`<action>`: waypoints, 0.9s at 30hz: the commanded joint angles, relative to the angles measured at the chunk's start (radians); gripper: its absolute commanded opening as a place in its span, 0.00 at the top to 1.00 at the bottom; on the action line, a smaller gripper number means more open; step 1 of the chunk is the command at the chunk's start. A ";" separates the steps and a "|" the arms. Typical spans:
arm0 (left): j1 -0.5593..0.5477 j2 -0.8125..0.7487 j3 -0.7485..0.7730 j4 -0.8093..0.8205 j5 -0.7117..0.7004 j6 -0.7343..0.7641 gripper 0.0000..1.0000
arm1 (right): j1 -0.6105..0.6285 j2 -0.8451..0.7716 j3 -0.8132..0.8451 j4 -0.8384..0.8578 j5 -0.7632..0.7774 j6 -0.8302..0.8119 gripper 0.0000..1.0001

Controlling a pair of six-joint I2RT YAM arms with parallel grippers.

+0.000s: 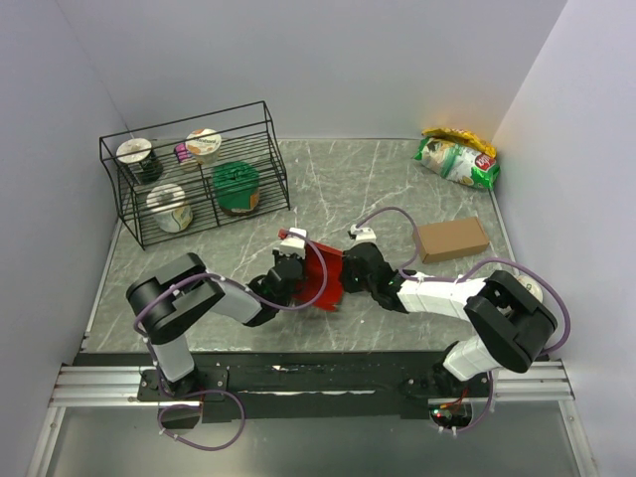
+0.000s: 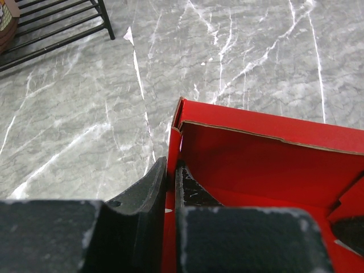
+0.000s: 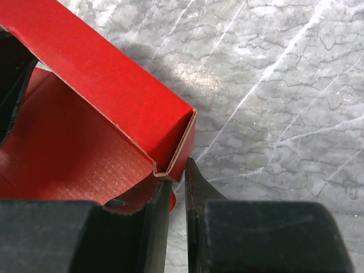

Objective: Fold the paper box
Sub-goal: Fold the paper box at the center of the board.

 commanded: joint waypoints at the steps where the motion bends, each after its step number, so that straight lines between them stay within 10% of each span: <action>1: 0.017 0.037 0.029 0.064 -0.165 0.003 0.99 | 0.011 -0.040 0.021 -0.042 0.008 0.012 0.87; 8: 0.012 0.024 0.012 0.146 0.054 -0.067 0.92 | 0.013 -0.030 0.021 -0.028 -0.003 0.006 0.87; 27: 0.040 -0.365 -0.143 -0.081 0.347 -0.107 0.29 | -0.009 -0.003 0.152 -0.273 0.013 0.013 0.87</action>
